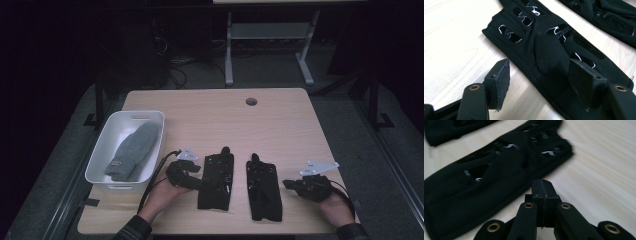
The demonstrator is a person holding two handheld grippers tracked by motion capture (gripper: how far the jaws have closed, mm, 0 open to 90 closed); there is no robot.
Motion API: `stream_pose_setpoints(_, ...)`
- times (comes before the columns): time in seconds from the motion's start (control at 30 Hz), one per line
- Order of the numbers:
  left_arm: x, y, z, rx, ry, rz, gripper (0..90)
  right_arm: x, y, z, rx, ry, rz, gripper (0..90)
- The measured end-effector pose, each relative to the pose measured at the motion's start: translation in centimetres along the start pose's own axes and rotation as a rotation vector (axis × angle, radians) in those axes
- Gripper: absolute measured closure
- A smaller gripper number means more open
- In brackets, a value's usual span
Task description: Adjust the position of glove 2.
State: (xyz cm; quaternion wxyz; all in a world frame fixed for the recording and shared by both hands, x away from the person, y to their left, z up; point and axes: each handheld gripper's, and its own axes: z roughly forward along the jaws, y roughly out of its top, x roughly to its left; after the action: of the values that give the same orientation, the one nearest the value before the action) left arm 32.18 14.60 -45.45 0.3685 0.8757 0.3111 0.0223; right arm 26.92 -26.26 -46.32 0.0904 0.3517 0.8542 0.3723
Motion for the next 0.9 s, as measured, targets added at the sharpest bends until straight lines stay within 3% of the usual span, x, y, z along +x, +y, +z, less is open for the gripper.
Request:
stream_pose_setpoints(0.13, -0.1, -0.1, 0.5, 0.016, -0.016, 0.002, 33.6, 0.9, 0.3, 0.4, 0.016, 0.047, -0.026, 90.0)
stream_pose_setpoints(0.23, -0.2, -0.2, 0.7, 0.048, -0.017, 0.041, 35.5, 1.5, 0.6, 0.8, 0.026, 0.068, -0.043, 90.0)
stream_pose_setpoints(0.53, -0.4, -0.1, 1.0, 0.047, -0.029, 0.091, 47.1, 2.0, 1.2, 1.6, 0.034, 0.074, -0.063, 90.0)
stream_pose_setpoints(0.57, -0.4, 0.0, 1.1, 0.038, -0.033, 0.080, 48.2, 2.1, 1.3, 1.6, 0.039, 0.077, -0.052, 90.0)
stream_pose_setpoints(0.9, -1.0, 0.2, 1.2, 0.073, -0.068, 0.141, 50.0, 2.5, 2.4, 2.6, 0.045, 0.066, -0.074, 90.0)
